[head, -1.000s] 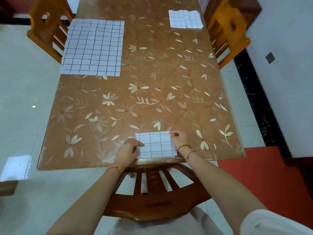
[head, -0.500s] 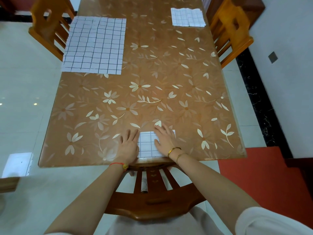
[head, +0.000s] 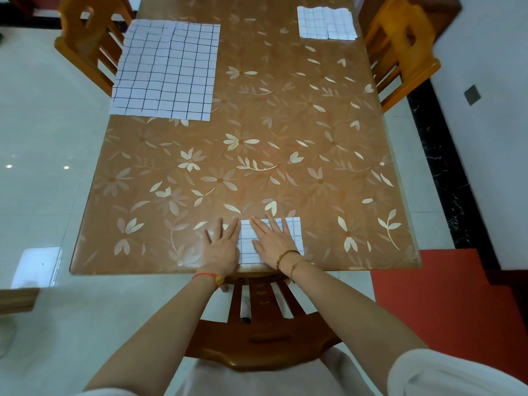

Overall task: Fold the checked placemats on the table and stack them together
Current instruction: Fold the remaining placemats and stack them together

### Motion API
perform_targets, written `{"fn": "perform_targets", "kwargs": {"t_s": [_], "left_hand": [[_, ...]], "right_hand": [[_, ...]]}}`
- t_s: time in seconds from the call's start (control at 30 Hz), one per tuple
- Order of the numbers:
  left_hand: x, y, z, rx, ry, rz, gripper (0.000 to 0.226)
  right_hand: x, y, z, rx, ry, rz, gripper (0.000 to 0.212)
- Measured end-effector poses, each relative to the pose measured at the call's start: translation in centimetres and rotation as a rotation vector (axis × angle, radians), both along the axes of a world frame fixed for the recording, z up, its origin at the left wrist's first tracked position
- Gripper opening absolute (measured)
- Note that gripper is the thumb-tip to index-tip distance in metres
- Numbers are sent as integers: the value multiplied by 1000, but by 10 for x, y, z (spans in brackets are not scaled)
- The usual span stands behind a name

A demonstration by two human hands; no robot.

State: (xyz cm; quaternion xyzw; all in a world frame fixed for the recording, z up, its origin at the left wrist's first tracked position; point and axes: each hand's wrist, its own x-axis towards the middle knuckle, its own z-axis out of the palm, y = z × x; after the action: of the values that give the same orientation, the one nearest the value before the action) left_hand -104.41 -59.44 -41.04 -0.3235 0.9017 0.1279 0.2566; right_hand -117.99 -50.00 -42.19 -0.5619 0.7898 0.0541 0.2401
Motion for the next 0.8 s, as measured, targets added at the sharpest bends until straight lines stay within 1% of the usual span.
{"fn": "perform_targets", "kwargs": {"t_s": [0.13, 0.3, 0.43, 0.53, 0.6, 0.7, 0.8], "left_hand": [[2, -1, 0, 5, 5, 3, 71], [4, -3, -4, 9, 2, -7, 70], [4, -5, -3, 19, -7, -19, 69], [3, -6, 1, 37, 21, -16, 68], [4, -6, 4, 39, 79, 1, 68], [4, -6, 6, 12, 130, -21, 68], [7, -7, 3, 32, 97, -34, 65]], "right_hand": [[-17, 24, 4, -11, 30, -91, 56], [-47, 57, 8, -35, 77, -261, 57], [-57, 58, 10, -75, 124, -304, 56], [-50, 46, 15, -150, 124, -221, 57], [-38, 35, 20, -167, 67, -119, 57], [-21, 22, 17, -103, -4, 6, 58], [-13, 17, 10, -8, -18, 29, 59]]}}
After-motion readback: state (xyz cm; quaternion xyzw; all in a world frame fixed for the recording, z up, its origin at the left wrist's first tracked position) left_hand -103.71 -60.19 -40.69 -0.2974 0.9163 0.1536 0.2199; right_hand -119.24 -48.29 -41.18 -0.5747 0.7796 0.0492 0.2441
